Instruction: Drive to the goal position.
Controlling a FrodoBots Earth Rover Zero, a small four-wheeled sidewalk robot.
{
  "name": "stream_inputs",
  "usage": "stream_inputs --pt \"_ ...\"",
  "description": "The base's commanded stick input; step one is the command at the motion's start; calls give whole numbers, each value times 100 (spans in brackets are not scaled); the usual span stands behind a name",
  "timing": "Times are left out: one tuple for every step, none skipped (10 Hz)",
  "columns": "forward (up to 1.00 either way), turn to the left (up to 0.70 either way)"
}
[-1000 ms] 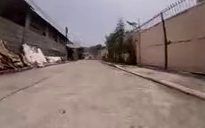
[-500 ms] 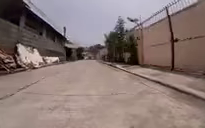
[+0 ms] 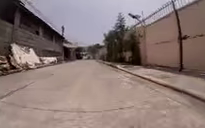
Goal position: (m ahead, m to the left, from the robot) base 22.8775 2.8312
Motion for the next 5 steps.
stream_inputs --pt "100 0" --pt "100 0" --pt "100 0" --pt "100 0" --pt "100 0"
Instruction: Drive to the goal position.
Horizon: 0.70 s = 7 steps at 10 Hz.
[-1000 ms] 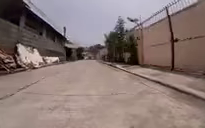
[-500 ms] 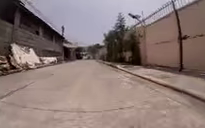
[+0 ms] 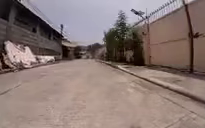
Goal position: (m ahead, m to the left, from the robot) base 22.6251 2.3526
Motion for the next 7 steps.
stream_inputs --pt "100 0" --pt "100 0" --pt "100 0" --pt "100 0" --pt "100 0" --pt "100 0" --pt "100 0"
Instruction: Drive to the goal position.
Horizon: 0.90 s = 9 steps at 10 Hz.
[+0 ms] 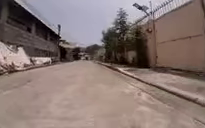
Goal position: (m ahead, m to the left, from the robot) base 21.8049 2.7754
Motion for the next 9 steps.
stream_inputs --pt "100 0" --pt "100 0" --pt "100 0" --pt "100 0" --pt "100 0" --pt "100 0" --pt "100 0" --pt "100 0" --pt "100 0"
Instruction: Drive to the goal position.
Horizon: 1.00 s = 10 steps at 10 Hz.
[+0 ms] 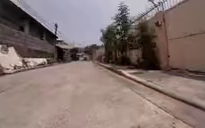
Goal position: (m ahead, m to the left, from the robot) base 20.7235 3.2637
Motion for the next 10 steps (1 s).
stream_inputs --pt "100 0" --pt "100 0" --pt "100 0" --pt "100 0" --pt "100 0" --pt "100 0" --pt "100 0" --pt "100 0" --pt "100 2" --pt "100 36"
